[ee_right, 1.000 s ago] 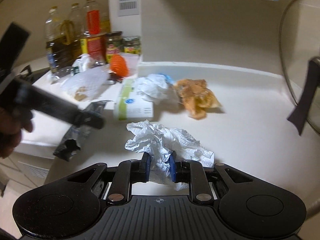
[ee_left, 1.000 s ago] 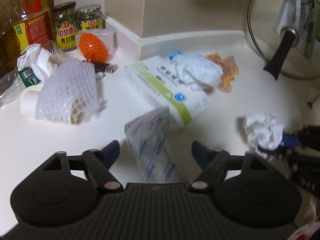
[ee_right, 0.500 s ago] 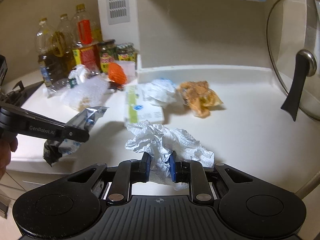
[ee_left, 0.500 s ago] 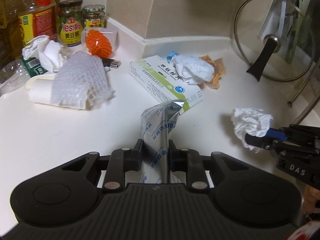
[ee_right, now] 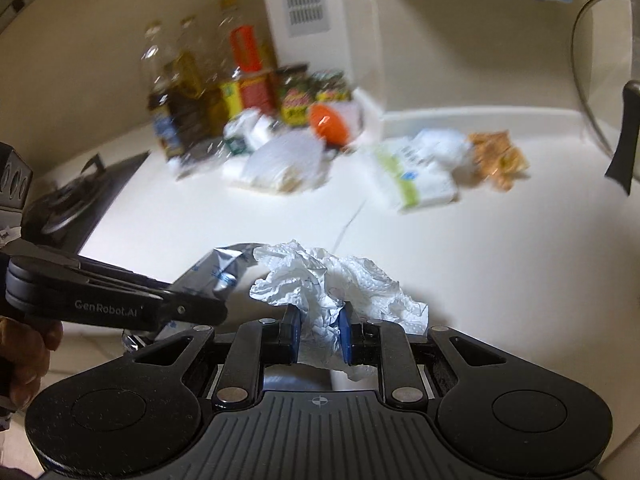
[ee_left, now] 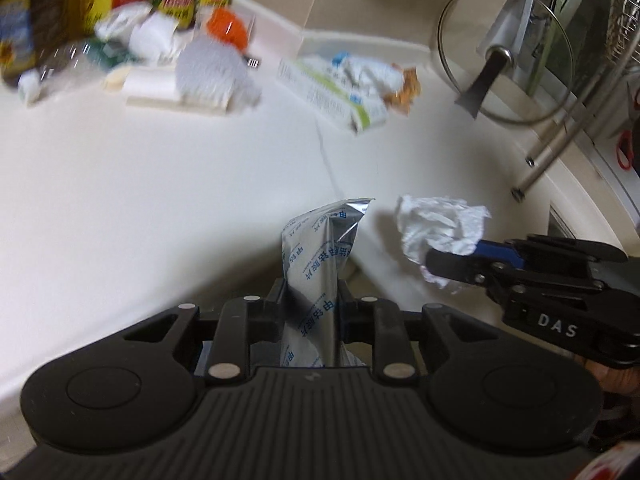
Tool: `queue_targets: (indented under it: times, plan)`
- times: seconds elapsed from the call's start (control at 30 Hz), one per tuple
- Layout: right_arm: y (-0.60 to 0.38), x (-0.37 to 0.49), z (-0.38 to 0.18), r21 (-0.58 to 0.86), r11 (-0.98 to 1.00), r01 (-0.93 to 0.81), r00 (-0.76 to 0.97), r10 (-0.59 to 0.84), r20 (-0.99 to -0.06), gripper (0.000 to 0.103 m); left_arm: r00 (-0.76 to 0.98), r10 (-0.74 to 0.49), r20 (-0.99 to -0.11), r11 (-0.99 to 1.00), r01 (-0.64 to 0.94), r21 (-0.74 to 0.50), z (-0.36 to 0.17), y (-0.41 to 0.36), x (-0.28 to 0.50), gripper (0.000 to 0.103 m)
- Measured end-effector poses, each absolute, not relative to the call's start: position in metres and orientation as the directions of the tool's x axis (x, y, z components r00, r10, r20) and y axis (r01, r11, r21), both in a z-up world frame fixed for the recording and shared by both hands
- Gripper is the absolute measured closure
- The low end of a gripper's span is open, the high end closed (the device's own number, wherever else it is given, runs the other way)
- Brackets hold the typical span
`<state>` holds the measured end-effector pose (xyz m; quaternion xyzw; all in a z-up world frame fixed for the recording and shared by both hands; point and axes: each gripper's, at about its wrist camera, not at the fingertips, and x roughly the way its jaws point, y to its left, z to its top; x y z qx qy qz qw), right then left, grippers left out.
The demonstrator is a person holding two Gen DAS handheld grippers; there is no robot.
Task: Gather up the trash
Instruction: 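Carry the foil pack and tissue down over the wastebasket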
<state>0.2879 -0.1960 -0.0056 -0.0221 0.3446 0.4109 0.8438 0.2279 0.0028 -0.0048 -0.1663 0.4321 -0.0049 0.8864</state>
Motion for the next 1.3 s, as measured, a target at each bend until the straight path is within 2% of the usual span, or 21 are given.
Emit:
queue_targets:
  times: [0.2, 0.5, 0.8, 1.3]
  plan:
    - [-0.17, 0.247, -0.029, 0.218, 0.642, -0.735, 0.37, 0.649, -0.665, 0.083, 0.568, -0.175, -0.805, 0.935, -0.161, -0.317, -0.033, 0.018, 0.189, 0.082]
    - [-0.146, 0.226, -0.085, 0.216, 0.64, -0.738, 0.278, 0.58, -0.766, 0.083, 0.489, -0.176, -0.855, 0.917, -0.233, -0.322, -0.079, 0.033, 0.17, 0.082]
    - [-0.124, 0.233, -0.127, 0.149, 0.598, -0.787, 0.224, 0.502, -0.835, 0.083, 0.444, -0.106, -0.89, 0.919, -0.299, -0.258, -0.112, 0.027, 0.172, 0.082]
    - [-0.114, 0.238, -0.176, 0.135, 0.565, -0.814, 0.155, 0.436, -0.887, 0.083, 0.339, -0.082, -0.937, 0.913, -0.351, -0.207, -0.162, 0.021, 0.173, 0.082]
